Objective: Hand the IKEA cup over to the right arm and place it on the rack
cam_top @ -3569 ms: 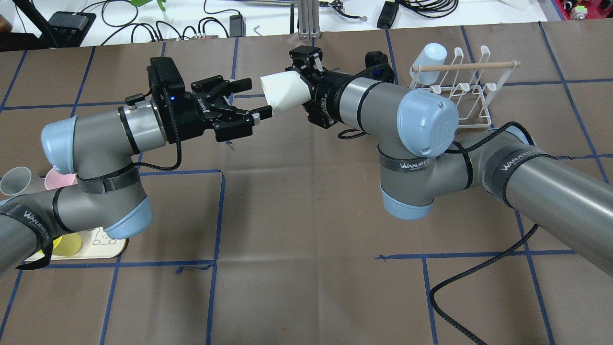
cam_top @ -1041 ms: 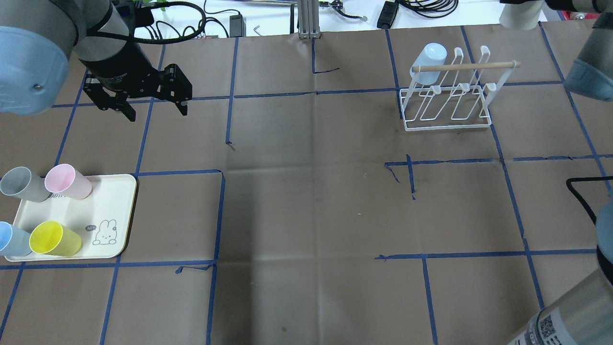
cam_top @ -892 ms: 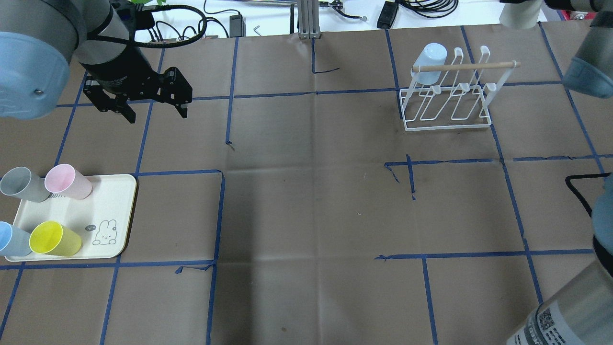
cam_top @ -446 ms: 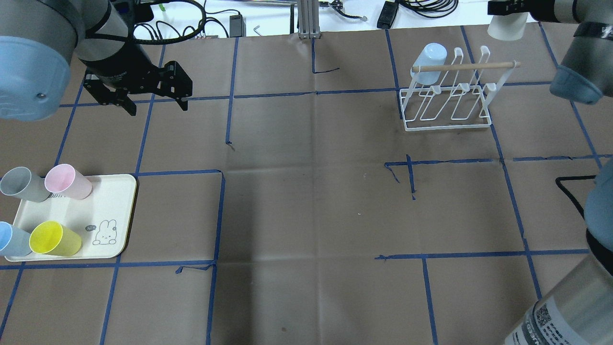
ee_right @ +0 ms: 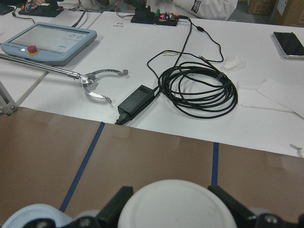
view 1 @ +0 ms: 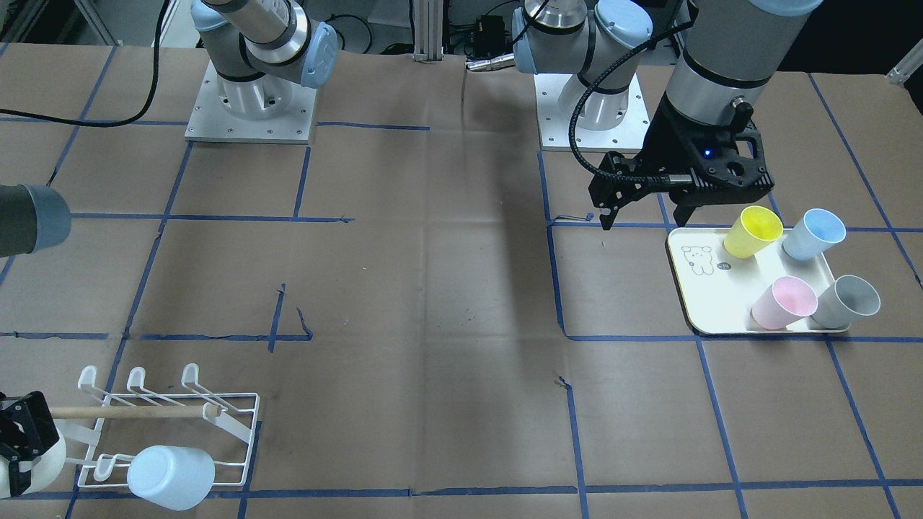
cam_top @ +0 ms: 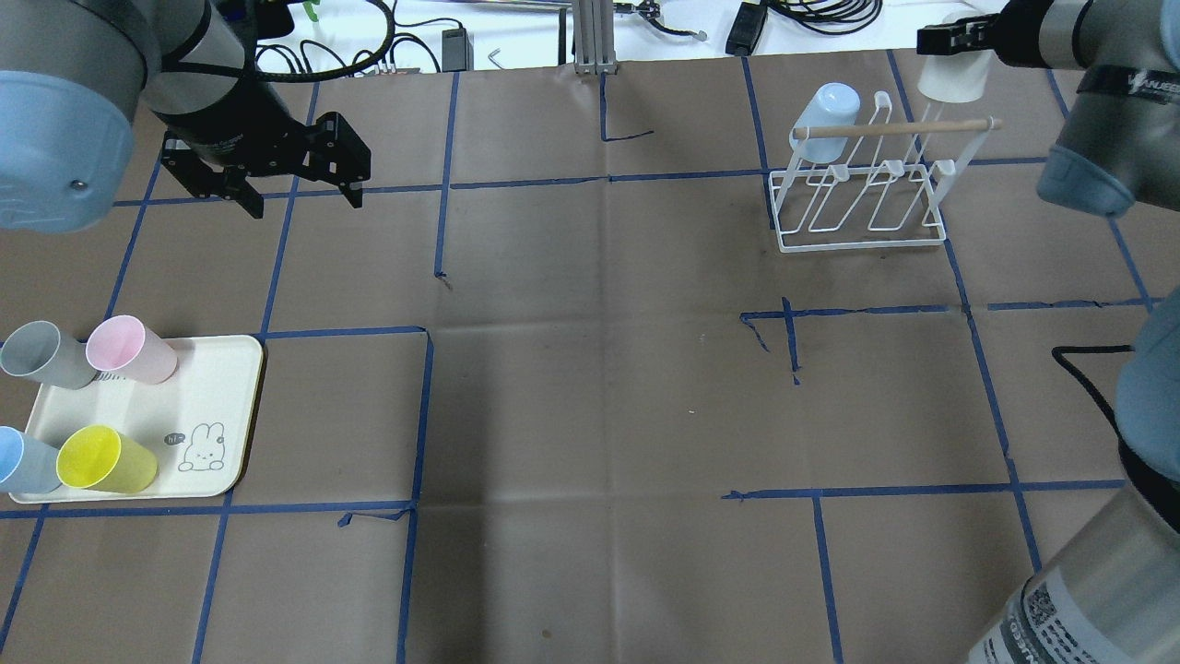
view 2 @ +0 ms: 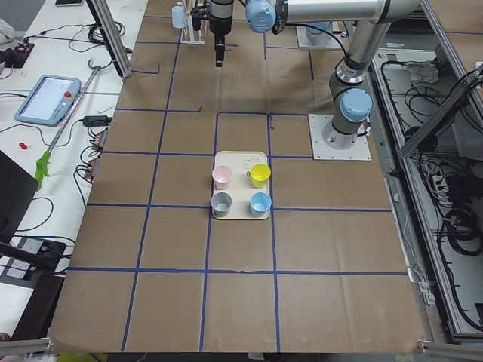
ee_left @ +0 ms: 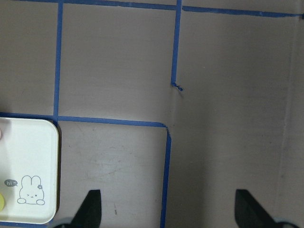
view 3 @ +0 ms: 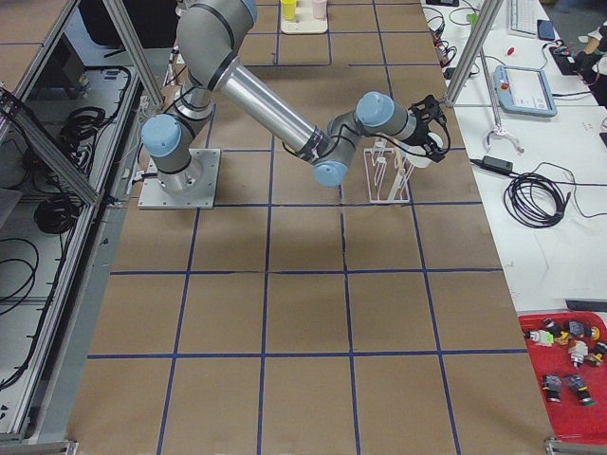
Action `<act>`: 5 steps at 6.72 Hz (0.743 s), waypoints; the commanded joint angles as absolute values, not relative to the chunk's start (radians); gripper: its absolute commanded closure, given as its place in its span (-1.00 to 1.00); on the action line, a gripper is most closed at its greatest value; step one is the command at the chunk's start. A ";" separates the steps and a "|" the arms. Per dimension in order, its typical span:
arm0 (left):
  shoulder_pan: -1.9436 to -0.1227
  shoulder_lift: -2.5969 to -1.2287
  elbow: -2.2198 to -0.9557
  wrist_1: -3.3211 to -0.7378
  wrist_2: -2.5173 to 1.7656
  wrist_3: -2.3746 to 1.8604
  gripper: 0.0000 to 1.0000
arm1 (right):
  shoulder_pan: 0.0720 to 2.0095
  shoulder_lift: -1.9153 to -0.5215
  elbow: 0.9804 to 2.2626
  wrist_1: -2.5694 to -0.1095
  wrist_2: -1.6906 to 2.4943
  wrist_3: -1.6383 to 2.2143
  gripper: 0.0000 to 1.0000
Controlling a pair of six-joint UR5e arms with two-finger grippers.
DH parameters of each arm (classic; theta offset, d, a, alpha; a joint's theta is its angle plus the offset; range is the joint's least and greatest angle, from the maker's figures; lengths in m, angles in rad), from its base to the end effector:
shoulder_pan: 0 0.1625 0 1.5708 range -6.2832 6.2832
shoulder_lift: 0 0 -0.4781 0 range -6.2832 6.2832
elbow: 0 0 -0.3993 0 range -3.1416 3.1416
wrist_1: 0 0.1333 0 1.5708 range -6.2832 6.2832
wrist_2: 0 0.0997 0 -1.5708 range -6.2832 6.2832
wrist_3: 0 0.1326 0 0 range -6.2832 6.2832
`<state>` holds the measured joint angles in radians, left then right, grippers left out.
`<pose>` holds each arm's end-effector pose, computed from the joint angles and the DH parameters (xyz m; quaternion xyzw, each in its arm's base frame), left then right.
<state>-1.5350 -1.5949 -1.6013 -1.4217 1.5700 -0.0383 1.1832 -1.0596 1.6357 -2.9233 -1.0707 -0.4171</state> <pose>-0.1146 -0.5264 0.4961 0.0370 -0.9982 0.0472 0.0005 -0.0904 -0.7423 0.3488 -0.1069 0.8953 -0.4272 0.0671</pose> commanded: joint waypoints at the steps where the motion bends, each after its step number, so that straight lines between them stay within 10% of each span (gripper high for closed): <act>1: -1.534 -1.594 -1.600 -1.431 1.566 -0.040 -0.99 | 1.186 -1.048 1.641 -2.924 -1.071 -0.417 0.67; 5: -1.536 -1.594 -1.601 -1.433 1.572 -0.040 -0.99 | 1.186 -1.025 1.646 -2.925 -1.071 -0.417 0.65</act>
